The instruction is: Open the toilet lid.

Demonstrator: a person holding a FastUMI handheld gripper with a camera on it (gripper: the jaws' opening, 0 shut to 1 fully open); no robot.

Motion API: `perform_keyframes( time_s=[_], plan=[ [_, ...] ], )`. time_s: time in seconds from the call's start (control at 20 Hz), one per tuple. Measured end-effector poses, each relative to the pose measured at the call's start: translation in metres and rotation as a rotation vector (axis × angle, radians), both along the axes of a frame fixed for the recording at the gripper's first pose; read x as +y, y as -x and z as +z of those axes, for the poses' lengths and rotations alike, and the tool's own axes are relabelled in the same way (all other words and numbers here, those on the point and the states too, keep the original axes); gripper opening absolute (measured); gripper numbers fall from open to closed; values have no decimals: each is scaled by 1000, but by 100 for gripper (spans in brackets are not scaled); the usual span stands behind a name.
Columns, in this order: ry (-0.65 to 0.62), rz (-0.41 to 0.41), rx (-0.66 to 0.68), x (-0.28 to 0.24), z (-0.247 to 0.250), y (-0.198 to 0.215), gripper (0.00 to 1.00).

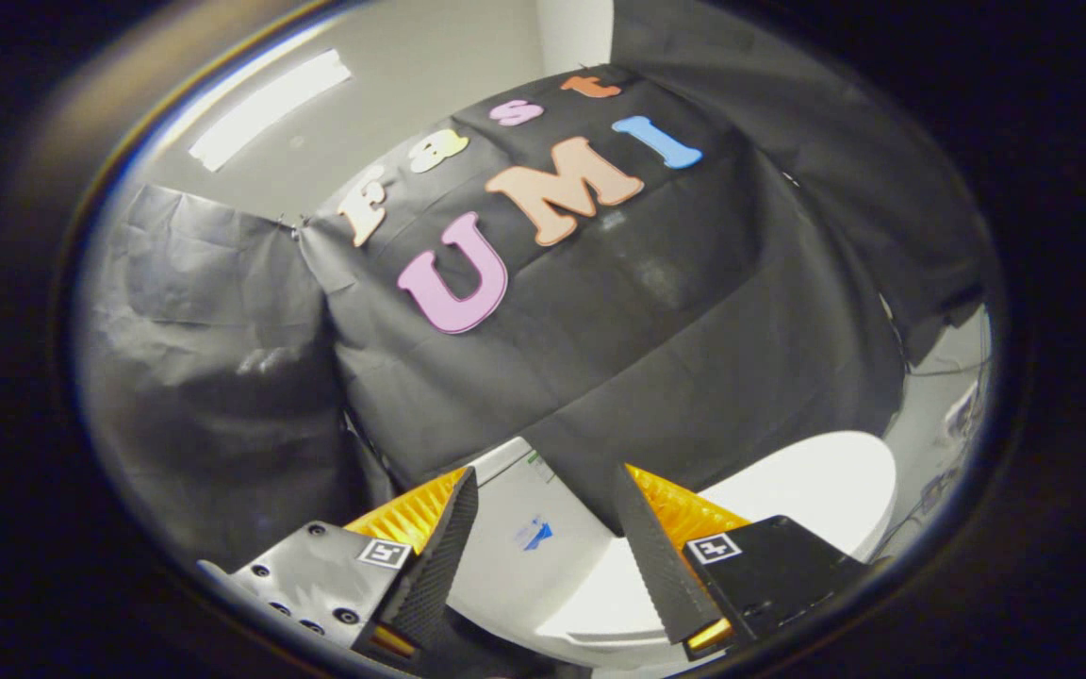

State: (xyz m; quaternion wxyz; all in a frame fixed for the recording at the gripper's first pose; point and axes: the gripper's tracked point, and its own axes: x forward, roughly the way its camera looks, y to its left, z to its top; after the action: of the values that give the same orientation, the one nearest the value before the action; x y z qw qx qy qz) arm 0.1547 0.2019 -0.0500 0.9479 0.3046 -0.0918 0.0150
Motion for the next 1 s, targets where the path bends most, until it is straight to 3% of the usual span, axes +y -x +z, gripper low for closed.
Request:
perform_keyframes(
  time_s=[0.65, 1.0],
  plan=[
    [-237, -90, 92, 9, -68, 11, 90],
    [-435, -218, 38, -4, -96, 34, 90]
  ],
)
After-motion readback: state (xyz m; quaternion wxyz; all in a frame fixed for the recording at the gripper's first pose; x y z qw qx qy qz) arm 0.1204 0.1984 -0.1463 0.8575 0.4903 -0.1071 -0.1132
